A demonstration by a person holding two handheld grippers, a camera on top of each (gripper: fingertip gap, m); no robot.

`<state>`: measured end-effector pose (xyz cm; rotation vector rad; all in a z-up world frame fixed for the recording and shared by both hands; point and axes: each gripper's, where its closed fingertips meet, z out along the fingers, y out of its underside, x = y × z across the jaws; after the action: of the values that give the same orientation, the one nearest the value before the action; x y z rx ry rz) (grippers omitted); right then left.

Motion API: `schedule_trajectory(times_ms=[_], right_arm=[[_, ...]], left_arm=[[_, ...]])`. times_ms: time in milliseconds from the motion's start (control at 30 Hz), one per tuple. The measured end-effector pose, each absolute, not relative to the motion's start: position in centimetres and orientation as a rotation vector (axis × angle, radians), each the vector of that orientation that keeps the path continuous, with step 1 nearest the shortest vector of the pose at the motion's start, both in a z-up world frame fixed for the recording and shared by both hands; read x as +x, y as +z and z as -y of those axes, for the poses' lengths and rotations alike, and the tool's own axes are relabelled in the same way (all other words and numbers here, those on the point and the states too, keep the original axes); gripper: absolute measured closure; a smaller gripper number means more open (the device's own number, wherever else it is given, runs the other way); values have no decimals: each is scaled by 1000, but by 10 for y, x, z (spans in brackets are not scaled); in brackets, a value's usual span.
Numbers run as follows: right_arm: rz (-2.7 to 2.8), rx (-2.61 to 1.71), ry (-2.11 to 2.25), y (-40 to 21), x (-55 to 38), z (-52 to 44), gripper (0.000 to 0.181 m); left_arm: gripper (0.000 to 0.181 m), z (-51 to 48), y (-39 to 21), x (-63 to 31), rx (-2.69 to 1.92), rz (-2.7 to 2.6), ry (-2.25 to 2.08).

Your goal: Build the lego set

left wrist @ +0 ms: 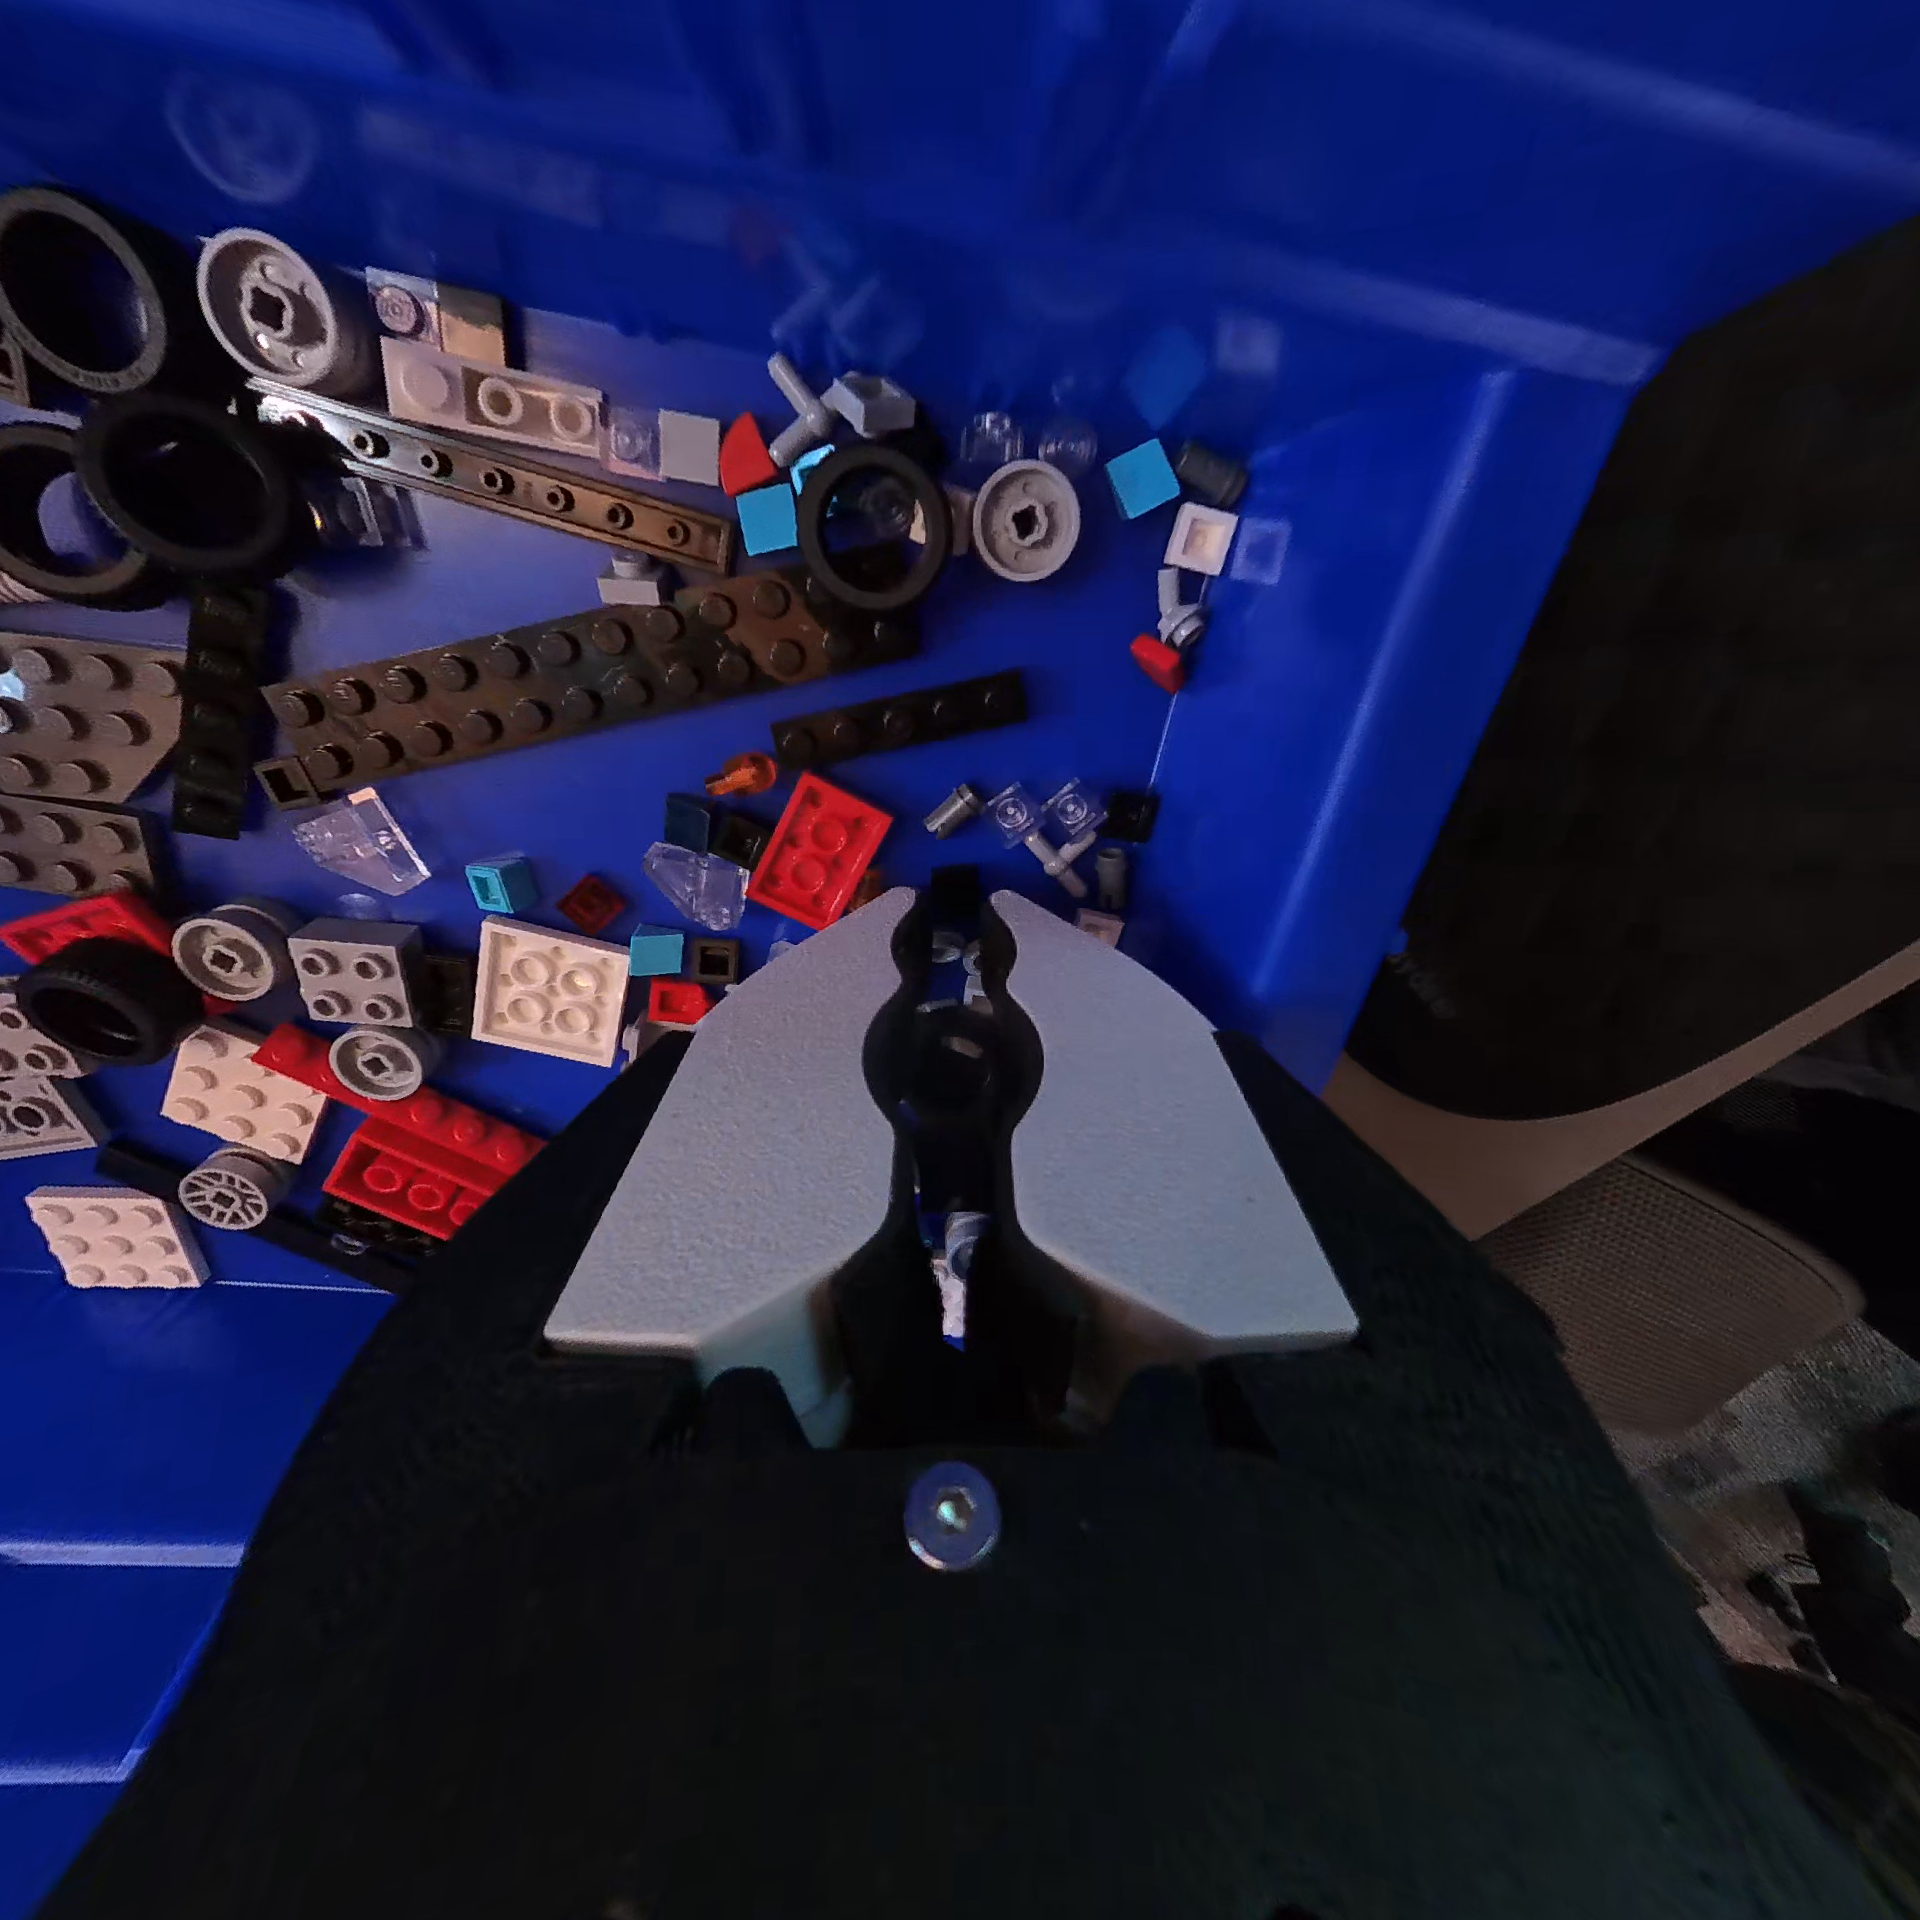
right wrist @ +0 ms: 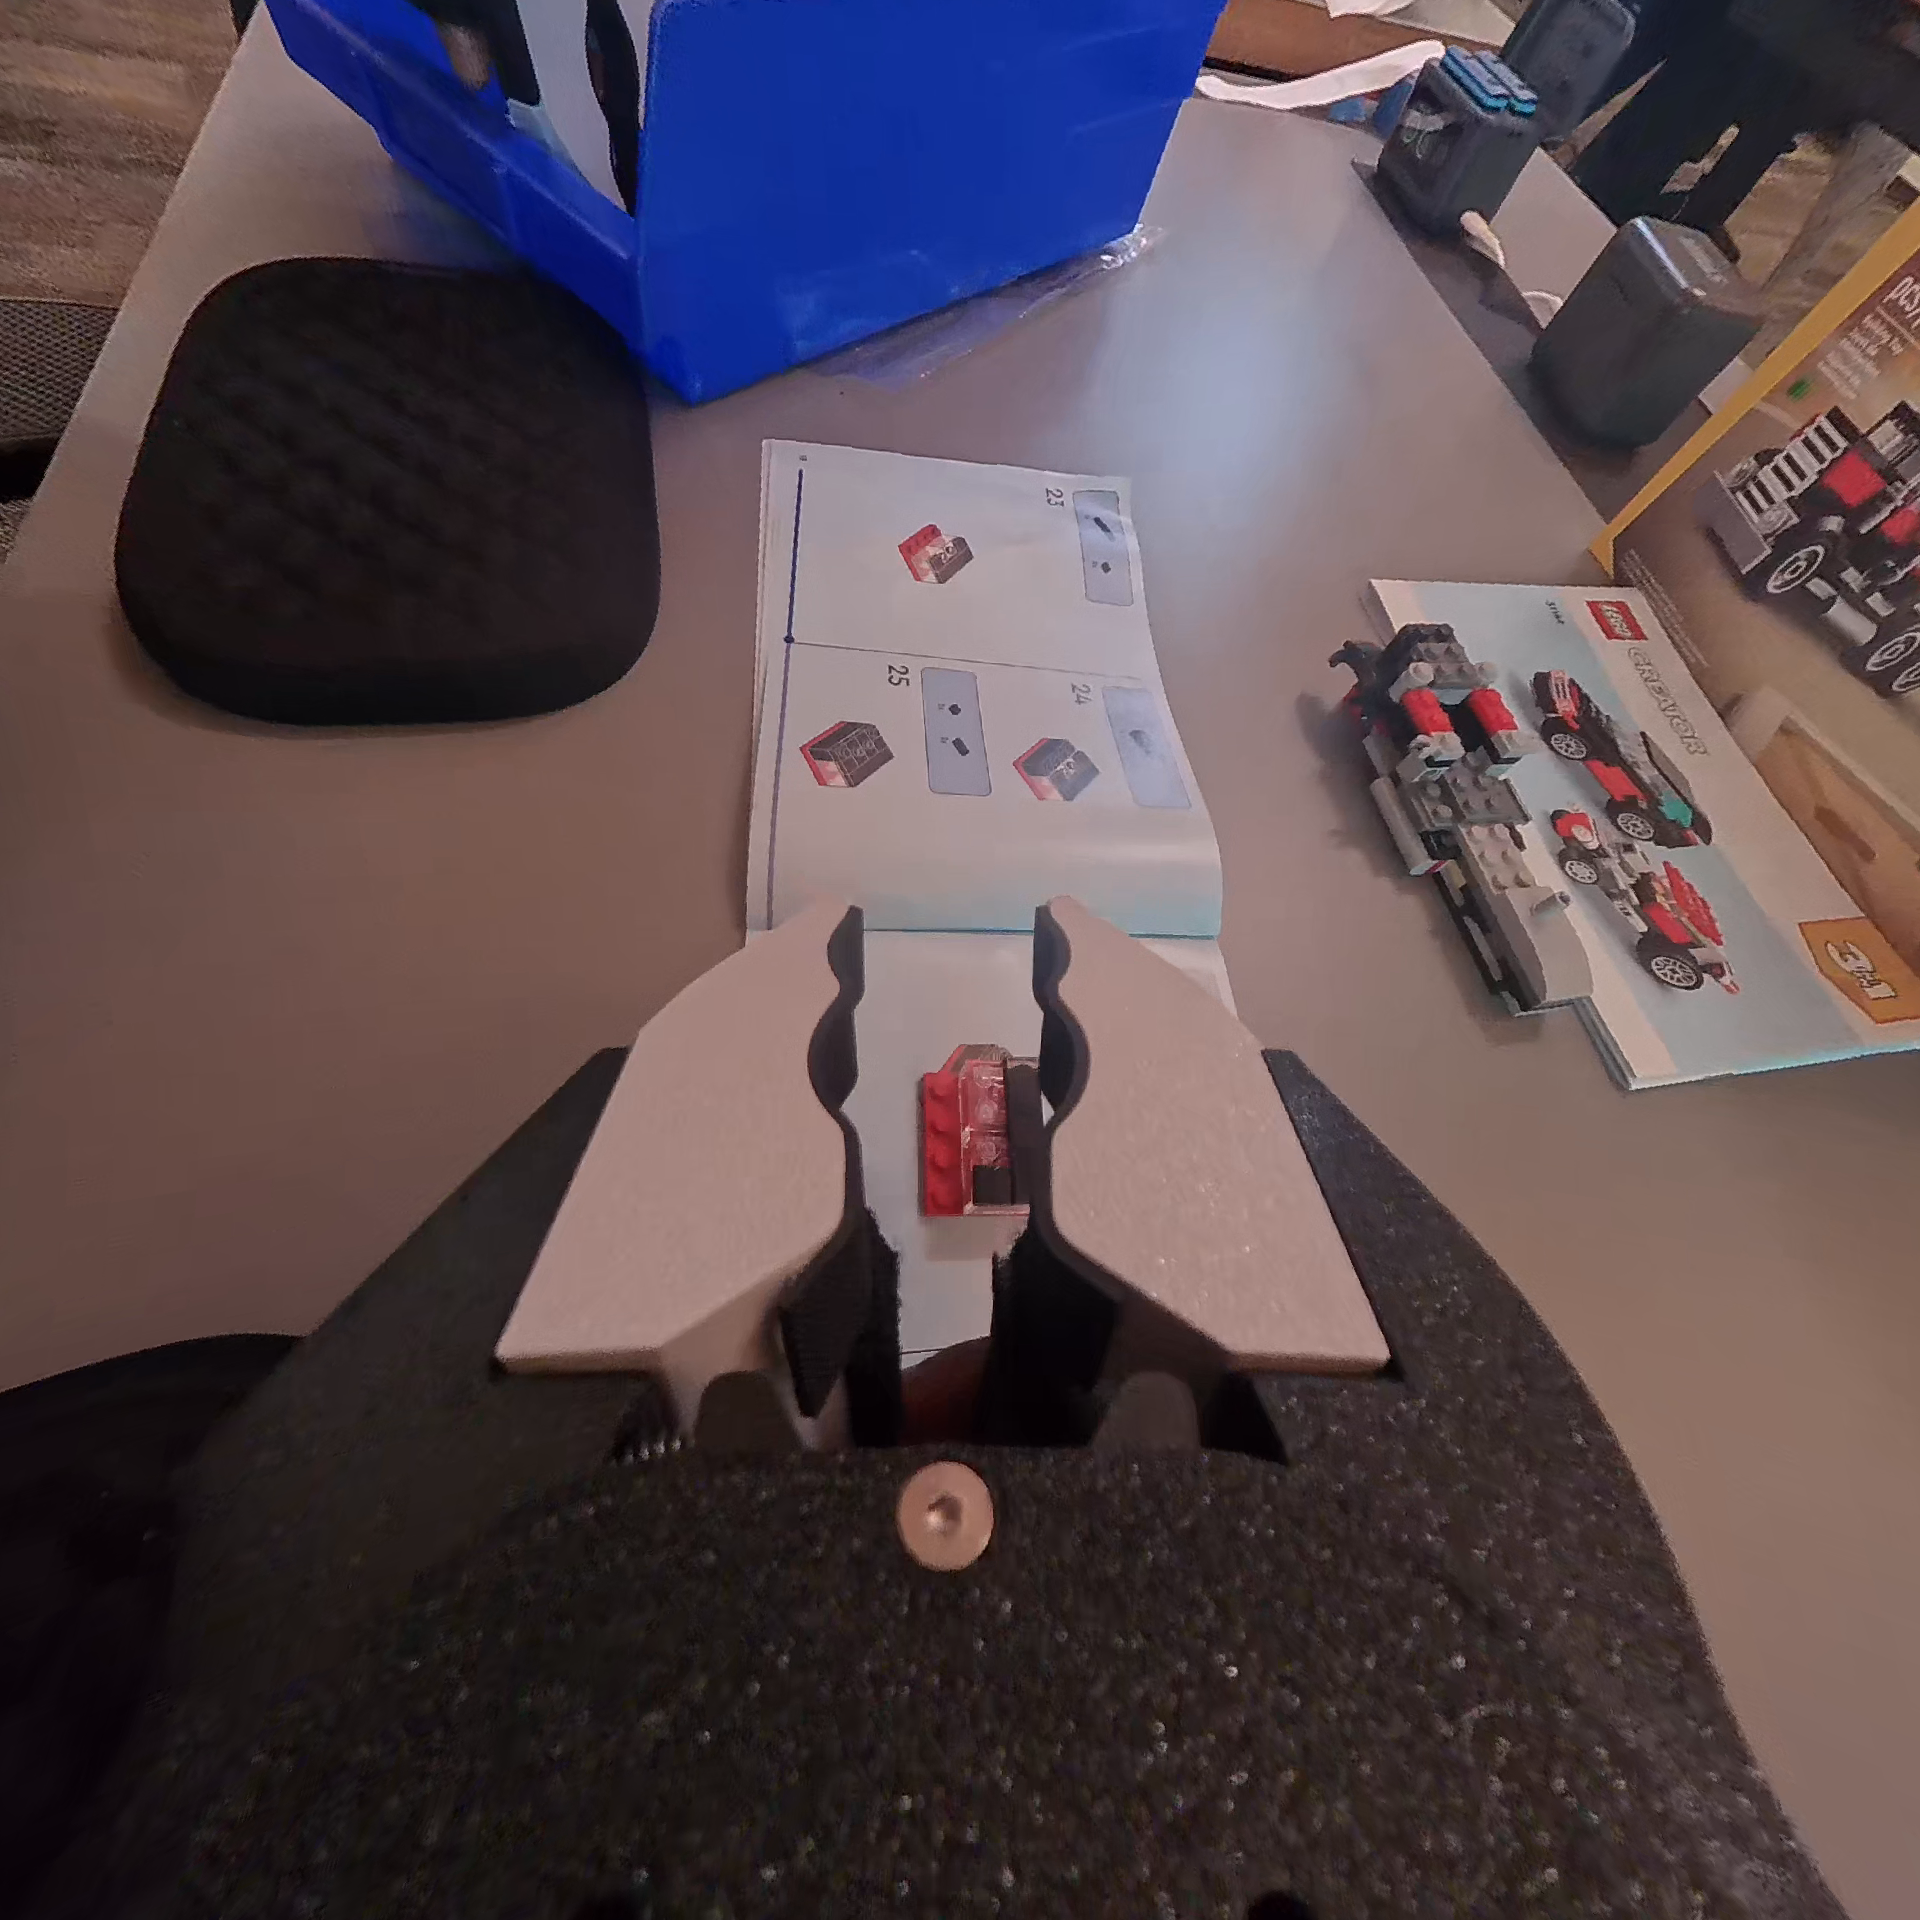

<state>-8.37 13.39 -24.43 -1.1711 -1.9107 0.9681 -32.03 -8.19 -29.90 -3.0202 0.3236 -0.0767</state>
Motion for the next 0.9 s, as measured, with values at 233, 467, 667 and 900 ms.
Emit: schedule_trajectory(times_ms=[233,467,667,900], right_arm=[[1936,-1172,987,-248,-83,-129,150],[1980,-1220,940,-251,-69,-134,149],[1994,-1400,909,-261,-47,-149,143],[1988,-1442,854,-283,-41,-161,143]], left_arm=[[173,81,-295,-321,-2991,-334,-69],[173,66,-223,-320,-2872,-398,161],[174,10,-165,-253,-2664,-786,187],[173,-65,-190,-148,-2477,-1194,-122]])
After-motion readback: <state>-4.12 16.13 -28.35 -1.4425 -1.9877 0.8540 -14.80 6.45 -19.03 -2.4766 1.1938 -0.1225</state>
